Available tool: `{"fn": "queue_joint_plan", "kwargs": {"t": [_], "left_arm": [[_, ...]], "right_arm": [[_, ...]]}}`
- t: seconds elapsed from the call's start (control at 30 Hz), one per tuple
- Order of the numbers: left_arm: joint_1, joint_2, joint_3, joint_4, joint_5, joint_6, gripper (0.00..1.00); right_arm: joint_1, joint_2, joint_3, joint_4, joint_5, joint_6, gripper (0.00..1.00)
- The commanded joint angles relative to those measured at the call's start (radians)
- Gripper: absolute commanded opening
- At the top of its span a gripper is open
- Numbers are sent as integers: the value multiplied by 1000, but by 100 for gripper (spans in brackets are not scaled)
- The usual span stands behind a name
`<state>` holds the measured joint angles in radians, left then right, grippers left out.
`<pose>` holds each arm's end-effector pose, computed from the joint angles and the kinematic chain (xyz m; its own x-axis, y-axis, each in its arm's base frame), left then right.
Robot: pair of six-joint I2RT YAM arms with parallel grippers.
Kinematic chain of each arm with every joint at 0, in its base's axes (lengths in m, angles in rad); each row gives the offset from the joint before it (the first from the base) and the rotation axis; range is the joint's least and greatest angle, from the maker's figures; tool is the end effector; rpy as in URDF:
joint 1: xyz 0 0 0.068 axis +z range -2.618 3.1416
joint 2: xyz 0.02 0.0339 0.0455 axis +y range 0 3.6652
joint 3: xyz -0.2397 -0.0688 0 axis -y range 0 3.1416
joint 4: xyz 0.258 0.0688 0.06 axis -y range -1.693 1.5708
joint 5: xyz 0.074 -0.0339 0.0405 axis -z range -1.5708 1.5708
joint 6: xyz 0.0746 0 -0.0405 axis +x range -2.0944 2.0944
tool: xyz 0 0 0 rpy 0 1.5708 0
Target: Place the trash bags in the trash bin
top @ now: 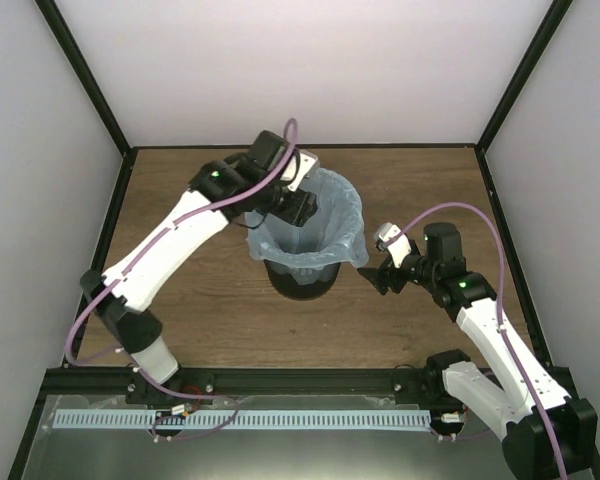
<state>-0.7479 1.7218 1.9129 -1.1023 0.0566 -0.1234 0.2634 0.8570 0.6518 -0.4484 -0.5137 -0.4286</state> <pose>0.2823 -0.2676 0.3410 -0.6616 0.4462 -0.6026 0.6278 0.7691 -0.1198 0.2204 0.0974 0.2164 -0.2832 -0.4513 -0.8463 -0.7928 0.6067 -0.0582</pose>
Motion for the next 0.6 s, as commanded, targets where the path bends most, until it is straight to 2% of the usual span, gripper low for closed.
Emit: {"fn": "queue_joint_plan", "kwargs": {"t": [0.0, 0.17, 0.27, 0.37, 0.47, 0.57], "left_arm": [[-4, -84, -17, 3, -32, 27, 61], [-95, -266, -161, 103, -121, 84, 60], [-189, -389, -271, 164, -8, 118, 59], [-316, -447, -392, 217, 65, 90, 47], [-441, -464, -545, 272, -5, 46, 37], [-536, -434, -666, 298, -159, -38, 37]], "right_arm": [[0, -16, 2, -11, -11, -1, 86], [-1, -13, 0, -9, -7, 1, 86], [-1, -12, 2, -10, -8, 2, 86], [-2, -8, 2, -9, -3, 6, 86], [-1, -2, 1, -8, -2, 7, 86], [-1, 11, 3, -12, -5, 7, 86]]}}
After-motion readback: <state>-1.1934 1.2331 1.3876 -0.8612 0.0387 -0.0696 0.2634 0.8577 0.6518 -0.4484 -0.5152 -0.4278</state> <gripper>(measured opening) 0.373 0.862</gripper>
